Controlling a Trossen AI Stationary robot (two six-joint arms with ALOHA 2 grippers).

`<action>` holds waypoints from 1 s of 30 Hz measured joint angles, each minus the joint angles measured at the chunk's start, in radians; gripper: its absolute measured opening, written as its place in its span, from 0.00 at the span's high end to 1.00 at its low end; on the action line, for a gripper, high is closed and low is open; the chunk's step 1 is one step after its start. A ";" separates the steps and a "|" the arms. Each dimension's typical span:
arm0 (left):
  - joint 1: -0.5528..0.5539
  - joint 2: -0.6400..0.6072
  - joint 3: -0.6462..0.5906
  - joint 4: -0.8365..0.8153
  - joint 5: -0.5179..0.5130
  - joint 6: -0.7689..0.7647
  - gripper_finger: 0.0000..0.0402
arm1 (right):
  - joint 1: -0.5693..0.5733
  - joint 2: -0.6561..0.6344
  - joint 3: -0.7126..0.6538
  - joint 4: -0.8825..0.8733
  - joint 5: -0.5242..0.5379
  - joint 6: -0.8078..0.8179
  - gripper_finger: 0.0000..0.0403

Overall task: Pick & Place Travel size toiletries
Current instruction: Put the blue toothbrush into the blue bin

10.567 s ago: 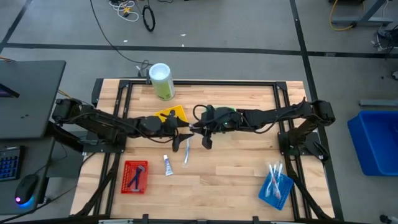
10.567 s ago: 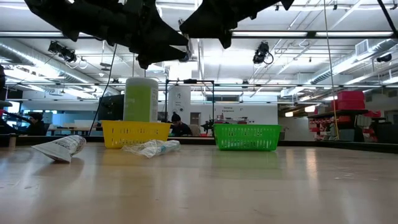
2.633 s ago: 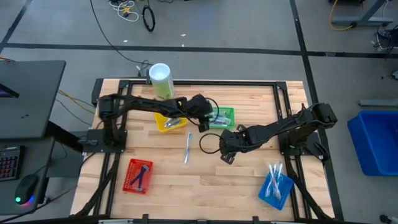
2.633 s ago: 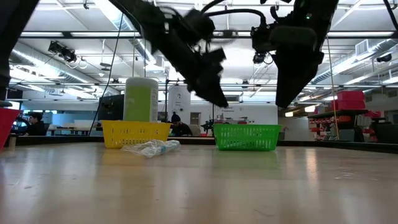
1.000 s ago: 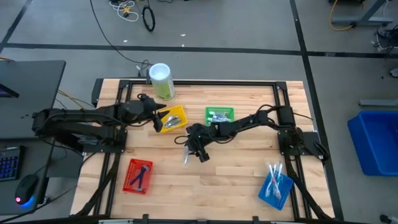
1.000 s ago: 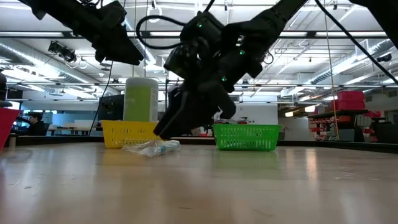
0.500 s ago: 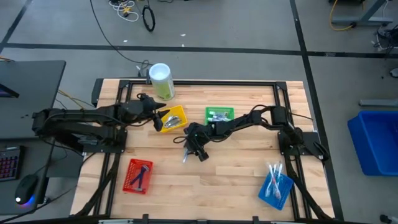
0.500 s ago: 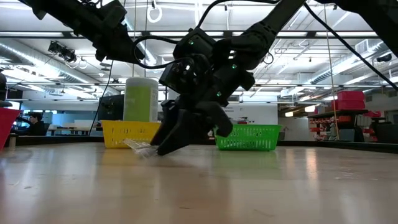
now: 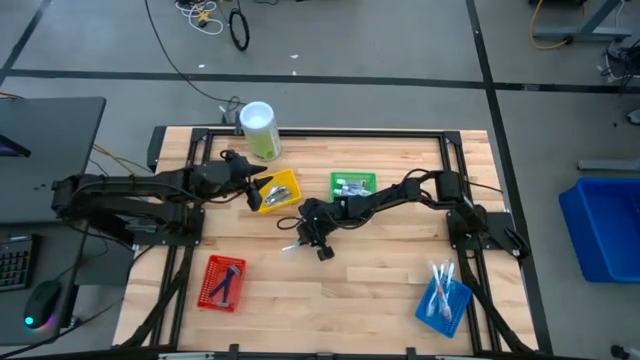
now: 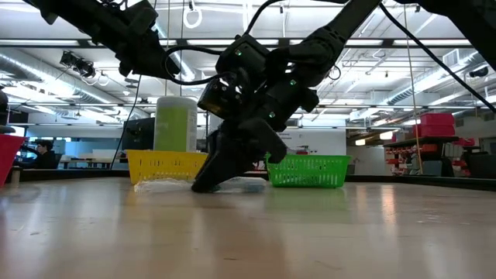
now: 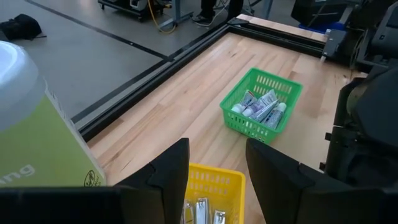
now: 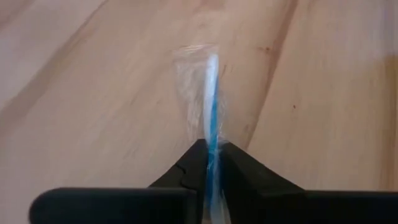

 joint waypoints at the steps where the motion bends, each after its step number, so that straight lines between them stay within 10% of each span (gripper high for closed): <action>1: 0.000 0.000 0.000 0.000 0.000 0.000 0.58 | 0.000 -0.003 -0.001 -0.001 0.001 0.035 0.89; 10: 0.000 0.000 0.000 0.000 0.000 -0.002 0.58 | 0.019 -0.140 -0.006 -0.070 0.047 0.461 0.90; 30: 0.000 0.000 0.000 -0.008 -0.004 -0.016 0.58 | 0.554 -0.633 -0.052 -0.773 0.871 1.453 0.90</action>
